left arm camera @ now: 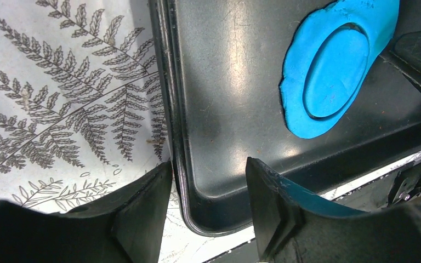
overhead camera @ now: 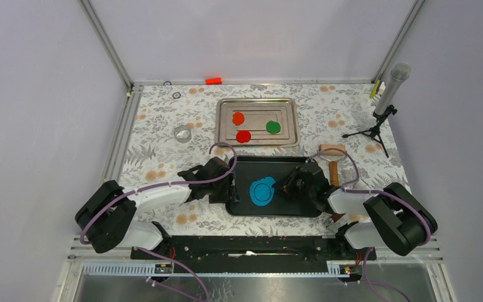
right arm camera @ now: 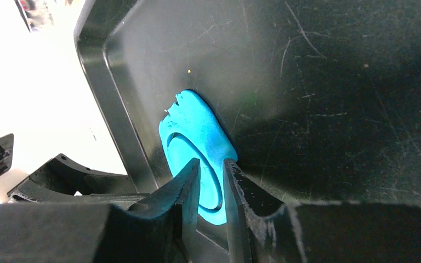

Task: Roll out the dumpling wrappers from the dough
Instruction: Remove the dumpling wrapper from the work surface.

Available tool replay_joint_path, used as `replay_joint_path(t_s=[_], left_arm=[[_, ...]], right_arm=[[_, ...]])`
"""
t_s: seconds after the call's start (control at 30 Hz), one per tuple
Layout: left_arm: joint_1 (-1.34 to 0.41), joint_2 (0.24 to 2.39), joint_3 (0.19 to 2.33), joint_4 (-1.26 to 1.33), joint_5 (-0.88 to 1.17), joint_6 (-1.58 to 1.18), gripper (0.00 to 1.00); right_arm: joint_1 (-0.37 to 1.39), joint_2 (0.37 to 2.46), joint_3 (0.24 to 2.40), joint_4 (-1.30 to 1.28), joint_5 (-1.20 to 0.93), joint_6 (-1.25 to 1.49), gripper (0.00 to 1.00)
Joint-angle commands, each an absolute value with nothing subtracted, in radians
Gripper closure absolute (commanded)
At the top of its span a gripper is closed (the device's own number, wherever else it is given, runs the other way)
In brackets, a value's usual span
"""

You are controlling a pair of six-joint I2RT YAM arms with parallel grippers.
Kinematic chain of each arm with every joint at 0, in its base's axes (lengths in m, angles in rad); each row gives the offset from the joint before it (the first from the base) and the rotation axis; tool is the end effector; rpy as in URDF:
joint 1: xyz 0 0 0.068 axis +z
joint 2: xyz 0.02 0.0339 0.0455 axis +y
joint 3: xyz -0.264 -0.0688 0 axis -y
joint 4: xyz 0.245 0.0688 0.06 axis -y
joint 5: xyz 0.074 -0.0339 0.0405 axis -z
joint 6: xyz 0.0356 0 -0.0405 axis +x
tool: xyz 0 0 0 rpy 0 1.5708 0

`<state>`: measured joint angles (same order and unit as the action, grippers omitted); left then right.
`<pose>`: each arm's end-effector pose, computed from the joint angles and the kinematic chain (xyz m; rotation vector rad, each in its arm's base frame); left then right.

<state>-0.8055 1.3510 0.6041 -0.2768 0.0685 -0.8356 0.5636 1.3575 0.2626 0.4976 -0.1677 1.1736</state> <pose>0.1645 -0.1747 0.1552 -0.0149 2.7493 -0.6285 0.1827 0.1225 0.1199 0.6201 2.3259 1.1021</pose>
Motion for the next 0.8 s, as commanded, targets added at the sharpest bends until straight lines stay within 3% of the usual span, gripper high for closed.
replay_joint_path(t_s=[0.0, 0.23, 0.37, 0.57, 0.77], left_arm=[[-0.810, 1.399, 0.564, -0.269, 0.058, -0.808, 0.43], [-0.809, 1.410, 0.555, -0.269, 0.062, -0.790, 0.43], [-0.810, 1.426, 0.548, -0.260, 0.065, -0.788, 0.43], [-0.809, 1.441, 0.539, -0.244, 0.069, -0.788, 0.43], [-0.809, 1.444, 0.539, -0.246, 0.062, -0.783, 0.43]], right_arm=[[0.541, 1.351, 0.297, 0.487, -0.074, 1.152, 0.71], [0.479, 1.345, 0.351, 0.505, -0.170, 1.066, 0.71], [0.477, 1.297, 0.388, 0.368, -0.180, 1.010, 0.69], [0.477, 1.156, 0.313, 0.248, -0.222, 1.035, 0.68], [0.476, 1.062, 0.168, 0.361, -0.320, 1.157, 0.65]])
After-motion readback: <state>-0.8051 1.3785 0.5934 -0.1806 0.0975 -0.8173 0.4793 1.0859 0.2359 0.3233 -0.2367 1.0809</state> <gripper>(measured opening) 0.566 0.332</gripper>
